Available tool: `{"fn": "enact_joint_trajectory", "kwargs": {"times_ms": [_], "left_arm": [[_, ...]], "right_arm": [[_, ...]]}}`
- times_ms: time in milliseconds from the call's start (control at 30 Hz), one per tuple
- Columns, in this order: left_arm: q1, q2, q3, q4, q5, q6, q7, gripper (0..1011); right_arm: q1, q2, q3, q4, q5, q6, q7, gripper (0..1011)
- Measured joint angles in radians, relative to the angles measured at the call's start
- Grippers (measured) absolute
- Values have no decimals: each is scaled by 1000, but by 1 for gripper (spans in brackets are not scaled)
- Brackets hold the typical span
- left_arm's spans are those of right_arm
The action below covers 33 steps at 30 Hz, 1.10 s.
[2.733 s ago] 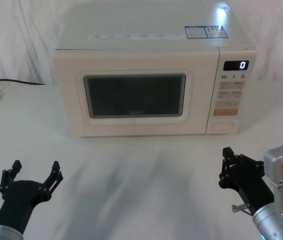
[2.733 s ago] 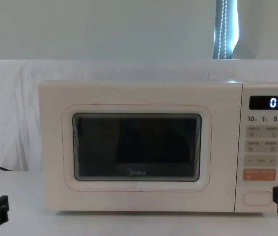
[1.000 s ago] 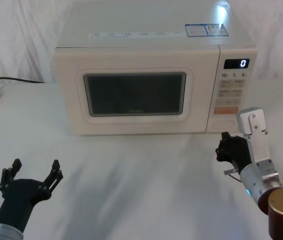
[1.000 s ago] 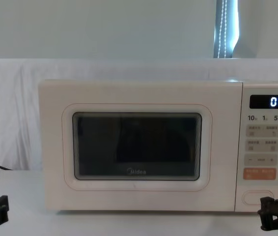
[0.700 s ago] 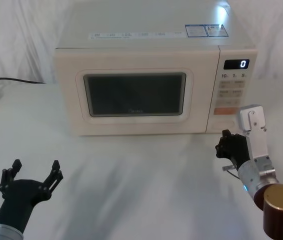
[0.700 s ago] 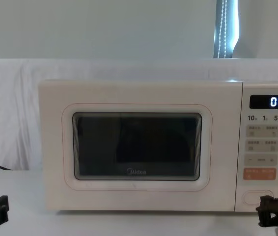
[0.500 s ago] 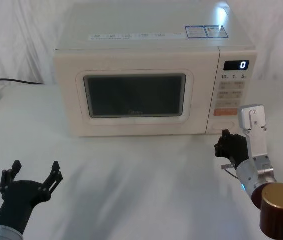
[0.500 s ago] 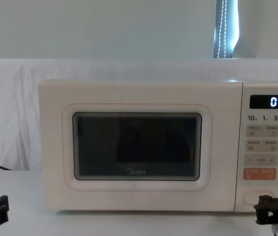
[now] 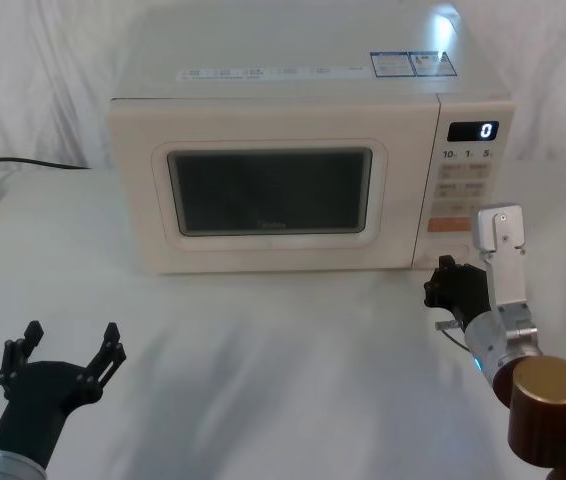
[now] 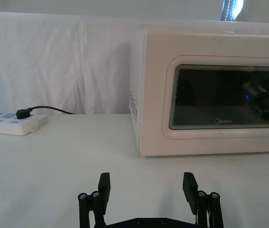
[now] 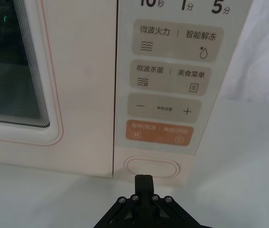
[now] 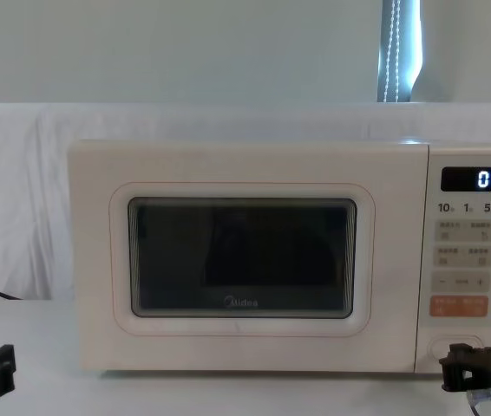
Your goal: Press the button to open the microwave door with one hand; close the microwave door with the other hand.
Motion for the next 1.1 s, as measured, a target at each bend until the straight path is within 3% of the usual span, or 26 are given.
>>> {"fn": "enact_joint_trajectory", "kwargs": {"times_ms": [633,1100], "left_arm": [[0,0,0,0,0,0,0,1001],[0,0,0,0,0,0,0,1001]], "right_arm": [[58,3,23,85,2,-21,-12,0],[61,-1,33,93,5,-24,-17,0]]}}
